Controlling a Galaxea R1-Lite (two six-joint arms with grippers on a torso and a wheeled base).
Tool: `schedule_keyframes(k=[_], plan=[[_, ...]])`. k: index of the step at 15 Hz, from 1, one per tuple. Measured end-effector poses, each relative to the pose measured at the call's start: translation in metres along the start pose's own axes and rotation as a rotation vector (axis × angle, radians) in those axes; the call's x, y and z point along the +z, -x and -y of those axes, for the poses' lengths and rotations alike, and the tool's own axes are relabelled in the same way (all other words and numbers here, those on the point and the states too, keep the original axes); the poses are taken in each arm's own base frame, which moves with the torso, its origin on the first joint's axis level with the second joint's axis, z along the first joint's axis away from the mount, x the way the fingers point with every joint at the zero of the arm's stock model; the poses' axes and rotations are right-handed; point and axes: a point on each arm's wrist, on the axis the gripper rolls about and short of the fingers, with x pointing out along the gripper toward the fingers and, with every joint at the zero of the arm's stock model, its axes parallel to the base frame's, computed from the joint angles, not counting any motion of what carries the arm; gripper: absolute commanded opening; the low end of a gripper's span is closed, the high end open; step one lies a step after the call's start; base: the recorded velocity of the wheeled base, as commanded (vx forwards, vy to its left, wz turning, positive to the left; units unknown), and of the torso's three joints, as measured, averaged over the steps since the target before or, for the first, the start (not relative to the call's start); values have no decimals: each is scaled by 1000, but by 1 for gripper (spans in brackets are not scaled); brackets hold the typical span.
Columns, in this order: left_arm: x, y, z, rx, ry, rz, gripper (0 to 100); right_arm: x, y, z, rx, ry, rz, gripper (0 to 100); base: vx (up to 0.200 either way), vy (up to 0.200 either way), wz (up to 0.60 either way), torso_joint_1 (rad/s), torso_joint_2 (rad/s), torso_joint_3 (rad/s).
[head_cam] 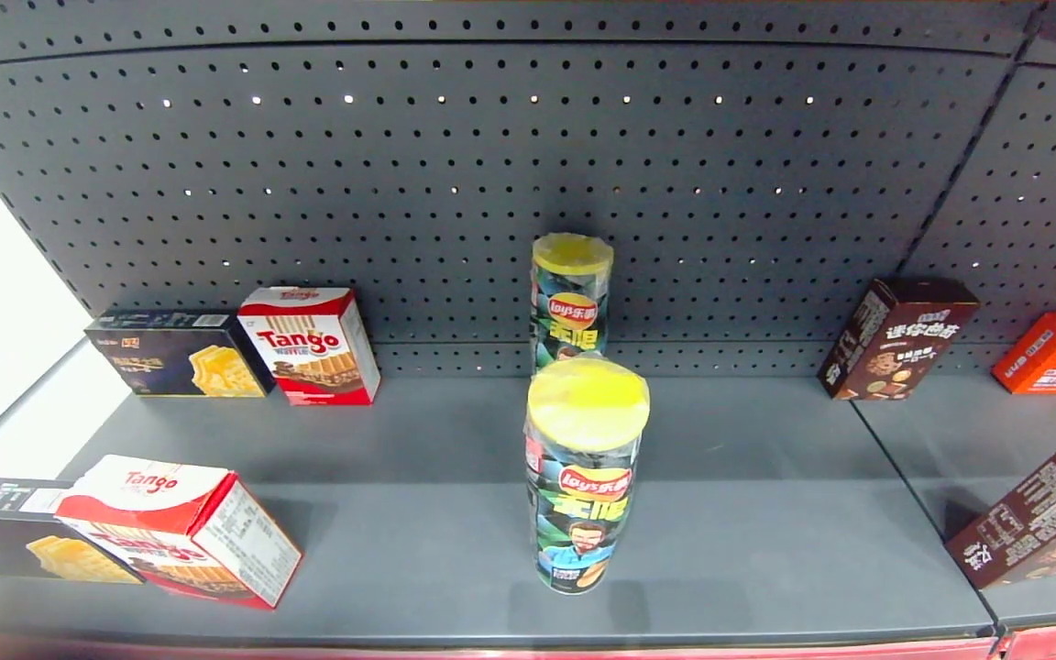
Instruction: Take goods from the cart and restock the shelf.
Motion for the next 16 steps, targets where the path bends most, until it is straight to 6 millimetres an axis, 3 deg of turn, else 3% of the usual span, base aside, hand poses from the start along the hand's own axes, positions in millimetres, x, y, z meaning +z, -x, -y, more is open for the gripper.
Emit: schedule_keyframes(k=[9, 16], plan=[[-31, -13, 14, -18, 42, -3, 100, -7, 1, -2, 77, 1, -47, 100, 0, 0, 0, 0, 0, 0], [-33, -15, 15, -324, 173, 36, 100, -7, 1, -2, 77, -1, -47, 100, 0, 0, 0, 0, 0, 0]])
